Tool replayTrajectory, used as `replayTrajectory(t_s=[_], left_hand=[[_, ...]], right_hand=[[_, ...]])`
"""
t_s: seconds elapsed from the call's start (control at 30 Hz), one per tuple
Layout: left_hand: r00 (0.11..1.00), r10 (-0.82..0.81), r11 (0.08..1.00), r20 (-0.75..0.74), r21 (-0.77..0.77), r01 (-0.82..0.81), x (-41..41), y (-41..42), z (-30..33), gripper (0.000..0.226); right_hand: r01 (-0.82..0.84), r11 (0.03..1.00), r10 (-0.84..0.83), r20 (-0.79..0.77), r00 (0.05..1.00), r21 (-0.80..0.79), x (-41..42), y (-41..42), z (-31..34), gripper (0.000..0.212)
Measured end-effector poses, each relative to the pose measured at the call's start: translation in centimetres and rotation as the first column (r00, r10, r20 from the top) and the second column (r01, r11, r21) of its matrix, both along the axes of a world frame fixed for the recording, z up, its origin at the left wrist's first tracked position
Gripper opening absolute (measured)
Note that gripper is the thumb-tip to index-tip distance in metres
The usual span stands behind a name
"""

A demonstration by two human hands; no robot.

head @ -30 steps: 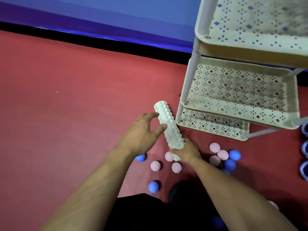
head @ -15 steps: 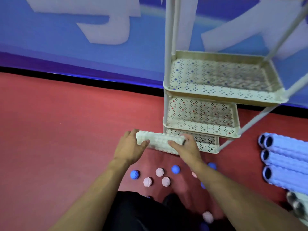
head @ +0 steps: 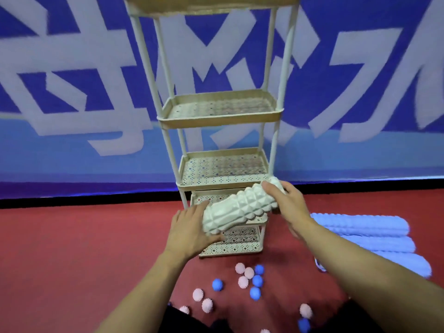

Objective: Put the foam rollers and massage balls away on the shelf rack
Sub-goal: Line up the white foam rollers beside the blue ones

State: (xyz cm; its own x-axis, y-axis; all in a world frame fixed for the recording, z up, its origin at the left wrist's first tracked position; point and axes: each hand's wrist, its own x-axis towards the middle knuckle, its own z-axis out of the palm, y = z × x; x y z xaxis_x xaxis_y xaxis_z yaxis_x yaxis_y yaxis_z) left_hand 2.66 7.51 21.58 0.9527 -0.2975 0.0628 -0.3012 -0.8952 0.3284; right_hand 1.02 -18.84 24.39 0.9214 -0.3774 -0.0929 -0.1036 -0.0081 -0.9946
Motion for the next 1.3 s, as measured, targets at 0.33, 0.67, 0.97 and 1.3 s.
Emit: replayTrajectory(t_s=[0.33, 0.67, 0.97, 1.3], left_hand=[[0.986, -0.163, 0.973, 0.044, -0.160, 0.168, -4.6, -14.2, 5.8, 0.083], [0.882, -0.411, 0.910, 0.231, 0.162, 0.382, -7.1, -24.6, 9.7, 0.083], [0.551, -0.714, 0.695, 0.432, 0.339, 0.634, -6.8, -33.4, 8.3, 0.080], [0.815, -0.551, 0.824, 0.181, -0.036, 0.565, -4.8, -39.6, -0.7, 0.064]], right_hand=[[0.226, 0.965, -0.244, 0.132, 0.961, 0.135, -8.7, -13.1, 6.1, 0.056], [-0.299, 0.248, 0.146, -0.270, 0.952, -0.921, -14.6, -22.0, 8.9, 0.074], [-0.495, 0.512, 0.165, -0.485, 0.859, -0.702, -17.8, -28.7, 7.1, 0.067], [-0.102, 0.882, -0.124, -0.434, 0.892, -0.461, -20.2, -36.1, -7.8, 0.036]])
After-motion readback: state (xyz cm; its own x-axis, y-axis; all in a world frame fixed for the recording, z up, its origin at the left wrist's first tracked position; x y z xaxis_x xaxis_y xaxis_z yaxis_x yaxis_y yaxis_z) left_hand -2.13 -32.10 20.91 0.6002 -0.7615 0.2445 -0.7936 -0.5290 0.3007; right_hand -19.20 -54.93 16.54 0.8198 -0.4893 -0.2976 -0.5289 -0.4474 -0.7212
